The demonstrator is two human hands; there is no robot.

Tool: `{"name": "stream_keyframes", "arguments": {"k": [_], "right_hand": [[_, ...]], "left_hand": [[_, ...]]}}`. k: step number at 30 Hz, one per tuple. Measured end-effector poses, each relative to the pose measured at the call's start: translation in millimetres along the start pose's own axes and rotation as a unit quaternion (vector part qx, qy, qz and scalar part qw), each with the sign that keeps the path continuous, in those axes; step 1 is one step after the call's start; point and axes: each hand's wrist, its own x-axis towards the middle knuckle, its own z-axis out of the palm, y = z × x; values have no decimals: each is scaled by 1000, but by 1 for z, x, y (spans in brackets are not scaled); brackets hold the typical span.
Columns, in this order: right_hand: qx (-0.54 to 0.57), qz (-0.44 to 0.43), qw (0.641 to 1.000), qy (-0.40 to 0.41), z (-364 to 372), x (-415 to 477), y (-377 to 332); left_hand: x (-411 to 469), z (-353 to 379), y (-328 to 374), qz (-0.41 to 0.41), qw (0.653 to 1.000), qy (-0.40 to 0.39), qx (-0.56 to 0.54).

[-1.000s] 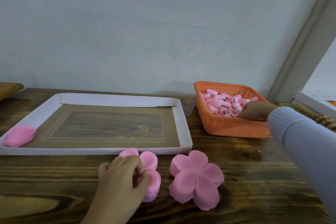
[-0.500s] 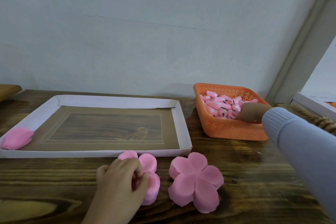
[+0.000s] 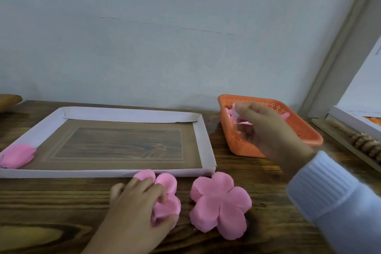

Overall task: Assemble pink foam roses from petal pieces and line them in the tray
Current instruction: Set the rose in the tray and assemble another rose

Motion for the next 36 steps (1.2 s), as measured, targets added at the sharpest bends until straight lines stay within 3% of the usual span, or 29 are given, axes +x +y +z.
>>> {"name": "stream_keyframes", "arguments": {"k": [6,16,22,36], "right_hand": [[-27,-28,994,-98,34,-63,15],[81,13,995,-57,53,-84,55],[139,30,989,-47,56,-82,67],[121,8,991,-53,55,-80,81]], "left_hand": [[3,-4,-2,46,999,3,10],[7,0,-11,65,997,-45,-27],[9,-1,-9,57,998,-4,-39],[11,-2,-5,62,996,52,-36]]}}
